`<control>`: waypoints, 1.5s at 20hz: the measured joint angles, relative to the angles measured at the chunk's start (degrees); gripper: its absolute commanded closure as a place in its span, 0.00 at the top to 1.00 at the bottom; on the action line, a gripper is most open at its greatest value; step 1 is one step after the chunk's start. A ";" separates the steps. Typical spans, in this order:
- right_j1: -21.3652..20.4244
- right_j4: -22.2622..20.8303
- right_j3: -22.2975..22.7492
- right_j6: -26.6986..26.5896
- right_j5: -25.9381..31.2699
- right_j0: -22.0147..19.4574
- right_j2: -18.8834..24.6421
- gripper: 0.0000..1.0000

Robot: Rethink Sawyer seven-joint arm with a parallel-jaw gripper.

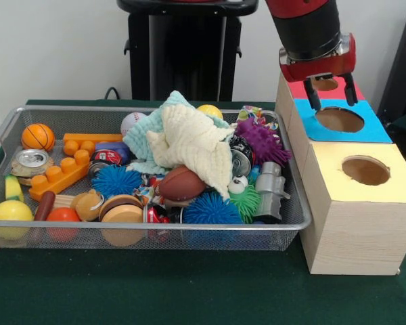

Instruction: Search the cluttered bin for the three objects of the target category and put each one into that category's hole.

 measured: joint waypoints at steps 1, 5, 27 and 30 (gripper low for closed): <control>0.05 -1.02 -0.26 0.00 0.00 0.12 -0.14 1.00; 0.28 -4.97 -1.62 0.00 0.07 0.74 -1.02 1.00; 6.00 -33.38 -21.21 0.00 12.72 -2.59 -6.47 1.00; 7.77 -37.33 -23.03 0.00 10.98 -5.53 -5.99 1.00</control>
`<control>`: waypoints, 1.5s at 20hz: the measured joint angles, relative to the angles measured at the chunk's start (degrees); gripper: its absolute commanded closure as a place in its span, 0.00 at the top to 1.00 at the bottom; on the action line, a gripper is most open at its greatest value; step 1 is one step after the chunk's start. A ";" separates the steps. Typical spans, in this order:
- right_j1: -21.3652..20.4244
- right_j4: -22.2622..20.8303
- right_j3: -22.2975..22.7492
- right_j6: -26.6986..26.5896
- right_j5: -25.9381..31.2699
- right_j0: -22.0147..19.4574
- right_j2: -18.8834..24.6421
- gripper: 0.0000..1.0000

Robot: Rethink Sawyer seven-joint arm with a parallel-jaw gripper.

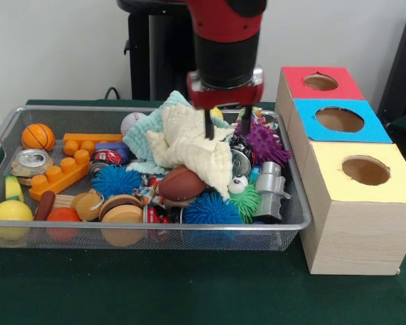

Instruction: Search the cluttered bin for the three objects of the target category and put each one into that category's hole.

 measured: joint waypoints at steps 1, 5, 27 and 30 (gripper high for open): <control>0.48 -0.98 -0.29 0.00 -0.75 -0.77 0.16 1.00; 2.55 -5.38 -1.50 0.00 -4.05 -3.99 1.04 1.00; 11.33 -10.61 -2.77 -0.01 -6.42 -16.02 10.28 1.00; 11.70 -10.52 -2.76 -0.01 -6.42 -16.65 10.78 0.00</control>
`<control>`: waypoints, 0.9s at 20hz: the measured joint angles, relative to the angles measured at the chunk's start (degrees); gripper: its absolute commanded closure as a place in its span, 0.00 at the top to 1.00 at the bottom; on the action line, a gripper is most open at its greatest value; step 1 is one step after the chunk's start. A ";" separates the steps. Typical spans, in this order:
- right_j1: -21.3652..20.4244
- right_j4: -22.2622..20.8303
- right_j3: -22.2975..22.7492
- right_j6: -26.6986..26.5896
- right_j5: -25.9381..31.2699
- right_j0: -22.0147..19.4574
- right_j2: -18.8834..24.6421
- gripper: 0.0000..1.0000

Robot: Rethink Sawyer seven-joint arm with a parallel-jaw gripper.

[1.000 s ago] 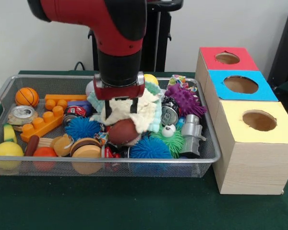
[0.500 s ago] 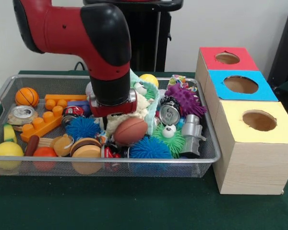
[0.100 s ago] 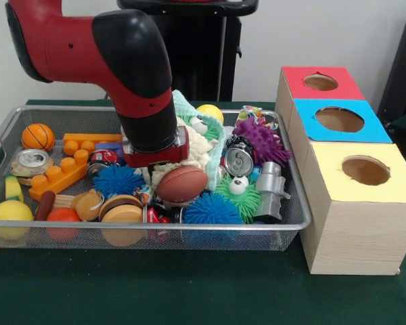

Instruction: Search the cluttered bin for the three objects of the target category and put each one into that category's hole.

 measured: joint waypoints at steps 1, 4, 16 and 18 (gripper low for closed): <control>0.03 -0.01 0.00 0.00 -0.01 -0.02 0.02 0.00; 0.05 -0.25 0.02 0.00 -0.18 -0.05 0.11 0.00; -1.39 -17.96 -2.63 -1.12 -0.70 3.58 1.69 0.00; -1.58 -20.68 -3.04 -1.48 -0.72 4.24 1.88 0.00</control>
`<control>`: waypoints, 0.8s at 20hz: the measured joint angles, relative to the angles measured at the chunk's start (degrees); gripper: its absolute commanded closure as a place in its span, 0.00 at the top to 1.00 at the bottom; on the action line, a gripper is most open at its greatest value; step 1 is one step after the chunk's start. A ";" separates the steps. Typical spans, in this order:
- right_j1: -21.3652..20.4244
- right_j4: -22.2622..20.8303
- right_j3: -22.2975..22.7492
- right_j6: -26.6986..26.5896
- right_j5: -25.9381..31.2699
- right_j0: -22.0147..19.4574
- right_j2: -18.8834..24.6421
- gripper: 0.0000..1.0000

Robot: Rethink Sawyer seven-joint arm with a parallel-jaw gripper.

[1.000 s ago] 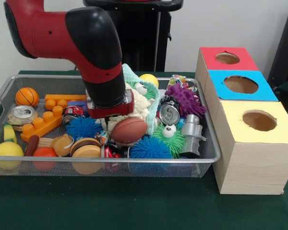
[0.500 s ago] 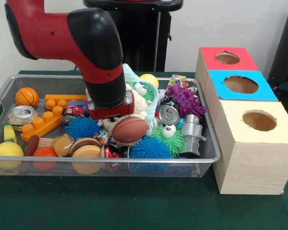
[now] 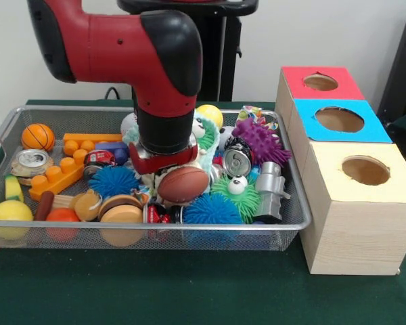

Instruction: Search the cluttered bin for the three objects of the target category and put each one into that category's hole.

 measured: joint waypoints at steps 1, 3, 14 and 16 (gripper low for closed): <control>-0.09 -1.41 -0.20 -0.15 0.02 0.34 0.11 0.00; -0.21 -3.94 -0.60 -0.34 0.25 0.94 0.33 0.00; -1.57 -10.01 -2.08 -4.94 6.40 -0.39 4.05 0.00; -1.56 -10.57 -2.51 -7.28 7.37 -1.54 5.00 0.00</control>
